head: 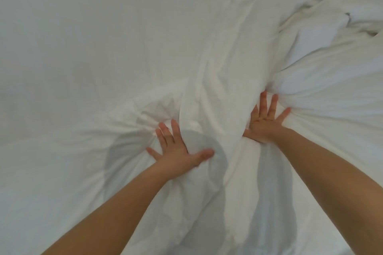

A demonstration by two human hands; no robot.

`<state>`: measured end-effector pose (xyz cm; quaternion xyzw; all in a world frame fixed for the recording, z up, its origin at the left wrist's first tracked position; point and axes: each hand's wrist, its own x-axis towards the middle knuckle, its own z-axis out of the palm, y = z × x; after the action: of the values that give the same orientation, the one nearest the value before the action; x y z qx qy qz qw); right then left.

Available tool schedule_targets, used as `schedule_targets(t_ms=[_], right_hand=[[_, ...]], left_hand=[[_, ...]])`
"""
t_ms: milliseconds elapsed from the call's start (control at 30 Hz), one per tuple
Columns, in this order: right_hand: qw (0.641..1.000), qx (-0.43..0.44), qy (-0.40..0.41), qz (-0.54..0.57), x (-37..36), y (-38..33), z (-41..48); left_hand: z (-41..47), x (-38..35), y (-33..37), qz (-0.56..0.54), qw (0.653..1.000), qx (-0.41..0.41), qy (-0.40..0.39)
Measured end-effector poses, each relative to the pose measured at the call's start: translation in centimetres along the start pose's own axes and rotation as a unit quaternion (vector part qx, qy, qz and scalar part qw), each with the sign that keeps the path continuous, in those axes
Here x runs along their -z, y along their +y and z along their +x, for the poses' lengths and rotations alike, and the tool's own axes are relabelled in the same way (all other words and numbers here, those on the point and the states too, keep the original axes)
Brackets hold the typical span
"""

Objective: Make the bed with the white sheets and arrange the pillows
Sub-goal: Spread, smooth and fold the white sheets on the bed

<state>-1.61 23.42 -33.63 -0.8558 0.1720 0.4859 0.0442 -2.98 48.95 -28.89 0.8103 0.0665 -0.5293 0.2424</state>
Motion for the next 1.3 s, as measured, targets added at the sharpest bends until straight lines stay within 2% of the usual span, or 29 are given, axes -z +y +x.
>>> schedule_targets(t_ms=[133,567,733,867,1100,1233,1300], right_hand=[[1.000,-0.013,-0.002,0.010,-0.1,-0.2,0.2],[0.997,0.042,-0.057,-0.023,0.4,0.8,1.0],[0.996,0.078,-0.046,-0.023,-0.3,1.5,2.1],[0.994,0.108,-0.007,-0.019,-1.1,1.8,2.4],[0.981,0.157,0.109,0.007,-2.8,2.6,2.6],[0.963,0.202,0.179,0.010,-3.8,3.1,3.1],[0.954,0.218,0.208,-0.004,-4.0,3.5,3.1]], left_hand=[[2.3,-1.2,1.2,0.049,0.996,0.077,0.019],[4.2,-1.8,3.0,0.088,0.980,0.170,0.059],[5.2,-1.9,3.5,0.096,0.971,0.210,0.055],[5.0,-2.4,3.4,0.123,0.966,0.214,0.073],[4.2,-3.7,2.8,0.116,0.963,0.171,0.173],[3.7,-5.3,2.1,0.097,0.953,0.128,0.258],[3.4,-5.8,1.8,0.035,0.943,0.094,0.316]])
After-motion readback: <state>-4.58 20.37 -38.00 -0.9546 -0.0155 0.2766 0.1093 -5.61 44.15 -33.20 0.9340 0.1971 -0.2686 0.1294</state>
